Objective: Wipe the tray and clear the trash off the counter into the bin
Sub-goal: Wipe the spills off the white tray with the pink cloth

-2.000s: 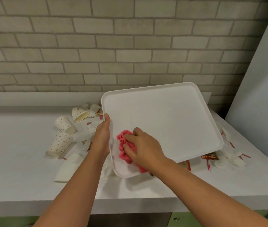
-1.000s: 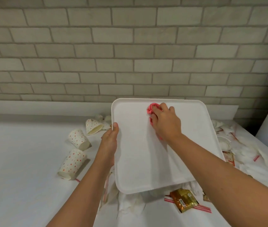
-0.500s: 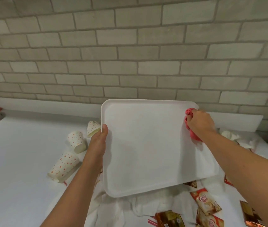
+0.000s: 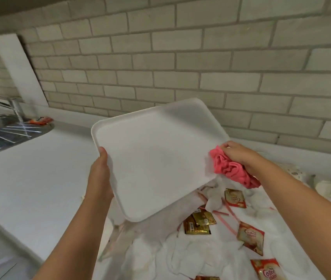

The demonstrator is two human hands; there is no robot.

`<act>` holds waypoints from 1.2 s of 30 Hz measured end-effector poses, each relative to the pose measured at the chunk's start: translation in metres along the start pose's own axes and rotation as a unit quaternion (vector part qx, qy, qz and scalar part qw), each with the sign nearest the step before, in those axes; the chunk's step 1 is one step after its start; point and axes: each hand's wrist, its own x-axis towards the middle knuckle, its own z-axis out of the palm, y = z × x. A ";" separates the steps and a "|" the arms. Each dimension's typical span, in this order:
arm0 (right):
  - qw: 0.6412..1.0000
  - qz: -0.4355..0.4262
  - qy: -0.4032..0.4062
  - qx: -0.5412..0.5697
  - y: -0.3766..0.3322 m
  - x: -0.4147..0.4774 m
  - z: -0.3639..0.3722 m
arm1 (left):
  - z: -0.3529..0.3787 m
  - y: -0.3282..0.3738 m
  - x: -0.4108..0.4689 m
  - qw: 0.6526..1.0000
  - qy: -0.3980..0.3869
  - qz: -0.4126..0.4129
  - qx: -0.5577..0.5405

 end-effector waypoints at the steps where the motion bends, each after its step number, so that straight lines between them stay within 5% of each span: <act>1: 0.999 -0.009 -0.029 0.037 -0.006 0.003 0.006 | -0.005 0.003 0.002 1.000 0.009 0.003 -0.016; 4: 0.989 -0.012 -0.112 0.099 -0.023 0.009 0.026 | -0.020 0.013 0.012 0.997 0.054 0.021 -0.058; 9: 0.985 -0.002 -0.169 0.023 -0.060 0.002 0.087 | -0.056 0.033 0.038 0.982 0.099 0.032 -0.157; 15: 0.897 0.024 -0.390 0.208 -0.116 -0.013 0.185 | -0.097 0.059 0.067 0.966 0.123 0.020 -0.226; 20: 0.874 0.037 -0.370 0.311 -0.150 0.003 0.249 | -0.136 0.081 0.092 0.967 0.100 0.021 -0.235; 26: 0.867 0.059 -0.350 0.350 -0.178 0.027 0.301 | -0.175 0.091 0.104 0.987 -0.063 -0.022 -0.146; 36: 0.872 0.090 -0.363 0.316 -0.172 0.060 0.342 | -0.213 0.071 0.165 0.985 -0.030 -0.020 -0.167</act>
